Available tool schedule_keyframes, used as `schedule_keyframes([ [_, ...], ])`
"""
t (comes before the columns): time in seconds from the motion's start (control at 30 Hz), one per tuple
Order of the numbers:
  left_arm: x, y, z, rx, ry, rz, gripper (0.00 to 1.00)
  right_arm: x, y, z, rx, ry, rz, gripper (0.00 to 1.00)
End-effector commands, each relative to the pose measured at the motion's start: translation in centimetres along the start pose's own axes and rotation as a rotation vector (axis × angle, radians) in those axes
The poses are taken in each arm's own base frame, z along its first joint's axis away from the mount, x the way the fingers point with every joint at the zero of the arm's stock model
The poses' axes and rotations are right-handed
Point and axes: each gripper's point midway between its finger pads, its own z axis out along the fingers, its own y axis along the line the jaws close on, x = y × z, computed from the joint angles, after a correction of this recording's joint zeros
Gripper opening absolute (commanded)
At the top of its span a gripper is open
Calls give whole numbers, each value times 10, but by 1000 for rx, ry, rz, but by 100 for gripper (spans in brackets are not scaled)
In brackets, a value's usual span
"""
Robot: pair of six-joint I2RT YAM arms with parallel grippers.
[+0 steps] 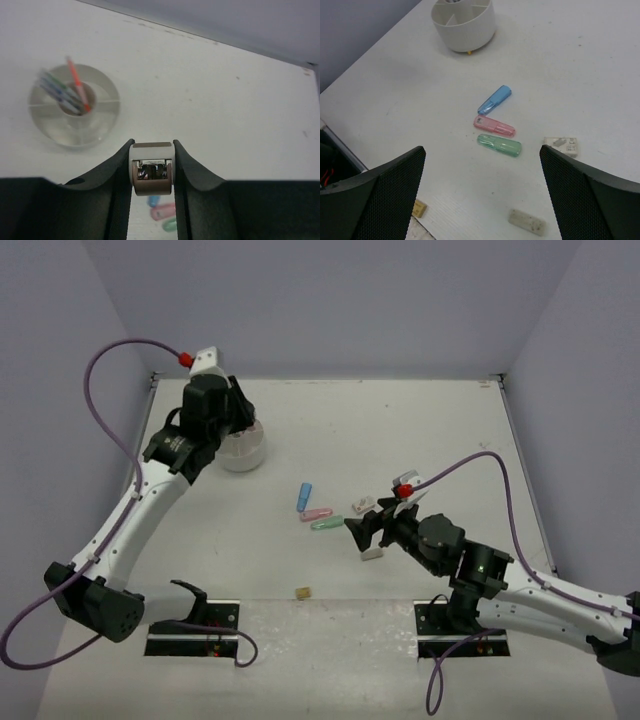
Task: Sort the stationery into containers
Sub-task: Place the stapler in the storage box.
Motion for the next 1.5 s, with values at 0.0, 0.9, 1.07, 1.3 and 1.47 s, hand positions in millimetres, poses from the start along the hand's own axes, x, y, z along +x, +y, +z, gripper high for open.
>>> schedule_keyframes([
  [0.0, -54, 76, 23, -153, -117, 175, 0, -1, -27, -3, 122, -44, 62, 99],
  [0.9, -22, 156, 155, 395, -189, 326, 0, 6, -47, -9, 233, -10, 113, 99],
  [1.07, -4, 164, 164, 379, -132, 310, 1, 7, -46, -8, 232, -6, 112, 99],
  [1.3, 12, 176, 171, 340, -74, 285, 6, 6, -46, -9, 229, -8, 116, 99],
  [1.47, 20, 179, 176, 330, -44, 269, 11, 7, -45, -9, 225, -8, 118, 99],
])
